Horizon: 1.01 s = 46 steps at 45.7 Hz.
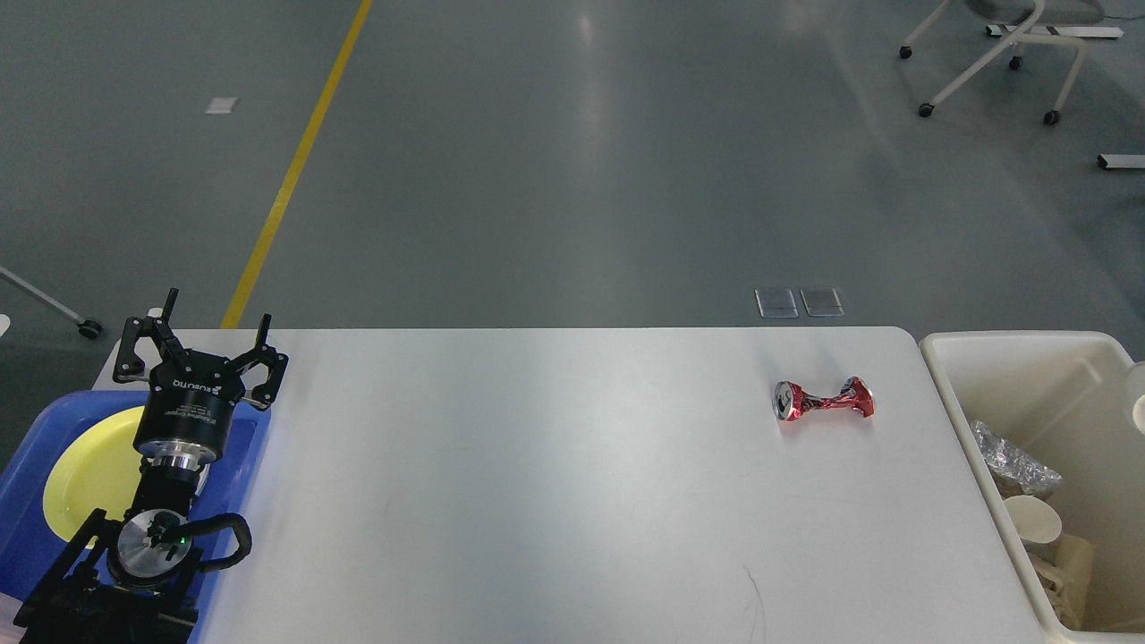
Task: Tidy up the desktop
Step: 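Carry the paper cup into the bin and open the right gripper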
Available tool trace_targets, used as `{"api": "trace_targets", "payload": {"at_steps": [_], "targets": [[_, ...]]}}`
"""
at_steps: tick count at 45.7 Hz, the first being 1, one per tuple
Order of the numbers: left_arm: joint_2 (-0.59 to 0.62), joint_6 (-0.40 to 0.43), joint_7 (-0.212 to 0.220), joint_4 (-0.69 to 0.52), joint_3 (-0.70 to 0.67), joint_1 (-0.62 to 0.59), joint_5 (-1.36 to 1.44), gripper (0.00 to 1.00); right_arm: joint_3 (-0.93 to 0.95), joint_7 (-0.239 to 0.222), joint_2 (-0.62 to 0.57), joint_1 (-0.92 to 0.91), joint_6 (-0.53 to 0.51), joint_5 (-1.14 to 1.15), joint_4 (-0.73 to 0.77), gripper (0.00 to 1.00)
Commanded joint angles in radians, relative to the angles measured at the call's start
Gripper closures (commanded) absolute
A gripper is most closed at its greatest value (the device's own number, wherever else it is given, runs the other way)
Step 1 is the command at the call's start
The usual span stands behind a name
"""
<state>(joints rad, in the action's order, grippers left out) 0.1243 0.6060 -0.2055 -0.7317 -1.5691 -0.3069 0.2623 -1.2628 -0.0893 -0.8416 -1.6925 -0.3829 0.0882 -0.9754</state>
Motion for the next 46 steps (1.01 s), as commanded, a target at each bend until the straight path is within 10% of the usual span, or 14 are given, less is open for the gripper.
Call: {"api": "trace_targets", "payload": {"at_steps": [1, 26, 46], "targets": [[0.0, -0.002, 0.0, 0.0, 0.0, 0.0, 0.0, 0.04, 0.164, 0.0, 0.006, 0.247, 0.044, 0.001, 0.171, 1.0], [0.0, -0.002, 0.0, 0.0, 0.0, 0.0, 0.0, 0.04, 0.629, 0.003, 0.413, 1.096, 0.424, 0.002, 0.837, 1.0], [0.0, -0.002, 0.0, 0.0, 0.0, 0.0, 0.0, 0.04, 0.623, 0.002, 0.458, 1.148, 0.464, 0.002, 0.879, 1.0]]}}
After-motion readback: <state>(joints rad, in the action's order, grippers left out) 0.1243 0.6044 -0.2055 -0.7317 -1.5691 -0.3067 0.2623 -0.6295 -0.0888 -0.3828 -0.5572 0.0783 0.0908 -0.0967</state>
